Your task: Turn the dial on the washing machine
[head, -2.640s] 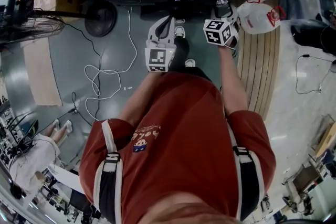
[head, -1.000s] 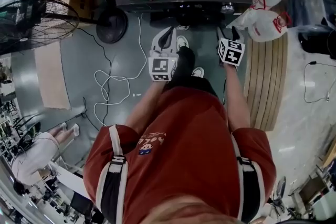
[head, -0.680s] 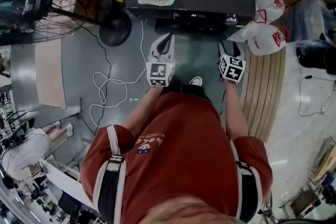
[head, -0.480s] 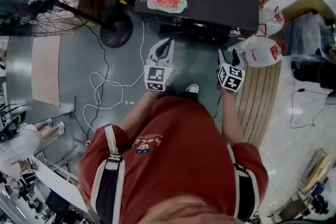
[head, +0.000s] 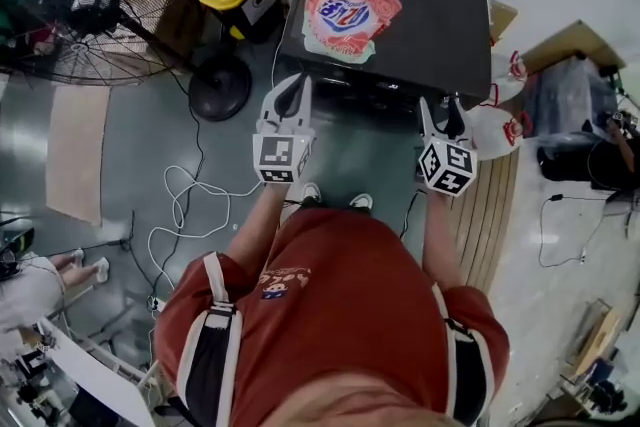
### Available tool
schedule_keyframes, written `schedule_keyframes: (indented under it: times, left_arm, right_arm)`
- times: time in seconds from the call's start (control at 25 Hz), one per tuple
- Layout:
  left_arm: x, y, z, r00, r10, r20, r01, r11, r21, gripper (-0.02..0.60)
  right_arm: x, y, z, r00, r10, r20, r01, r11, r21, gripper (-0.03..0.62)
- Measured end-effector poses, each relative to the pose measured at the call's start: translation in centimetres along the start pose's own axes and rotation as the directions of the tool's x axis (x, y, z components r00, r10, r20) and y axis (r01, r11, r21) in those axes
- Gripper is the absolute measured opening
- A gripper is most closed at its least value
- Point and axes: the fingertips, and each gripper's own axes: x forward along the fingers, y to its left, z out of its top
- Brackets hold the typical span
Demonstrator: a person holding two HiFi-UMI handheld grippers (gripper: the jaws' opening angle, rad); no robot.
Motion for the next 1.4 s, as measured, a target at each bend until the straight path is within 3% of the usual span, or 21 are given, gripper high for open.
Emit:
schedule_keyframes:
  times: [0.24,0.44,0.64,0.88,1.0,1.2,1.4]
  left_arm:
    - [-0.1,3.3,6.0,0.995,0.011,0.104,-0.014,1.0,0.027,0.009]
    - [-0.5,4.7,10.3,0.983,0.022,0.183,-0.048,0.989,0.139,0.009]
    - [-1.4,4.6,11.6,0.978,0.028,0.205,-0.064,0.983,0.173,0.009]
    - [-2.1,4.5,11.6,0.978,0.034,0.207,-0.066,0.987,0.15,0.009]
    - [-2.1,4.4,11.5,0.978,0.04,0.203,-0.069,0.988,0.139,0.009]
    - [-2.2,4.7,12.0,0.978,0.041,0.205,-0.069,0.988,0.136,0.009]
    - [-2.1,4.5,12.2,0.977,0.048,0.208,-0.078,0.987,0.138,0.009]
  right_arm:
    - [-0.3,2.5,9.0,0.986,0.006,0.169,0.008,0.997,-0.08,0.281]
    - [-1.0,5.0,14.3,0.962,0.004,0.273,0.05,0.98,-0.191,0.276]
    - [-1.2,7.0,14.8,0.956,0.031,0.29,0.034,0.976,-0.217,0.276]
    - [-1.2,7.8,14.4,0.958,0.052,0.282,0.005,0.98,-0.198,0.255]
    - [-0.9,7.9,13.7,0.965,0.054,0.258,-0.002,0.981,-0.196,0.184]
    - [-1.9,8.0,14.8,0.941,-0.022,0.337,0.113,0.96,-0.255,0.009]
    - [-2.4,8.9,15.6,0.926,0.023,0.378,0.082,0.962,-0.261,0.008]
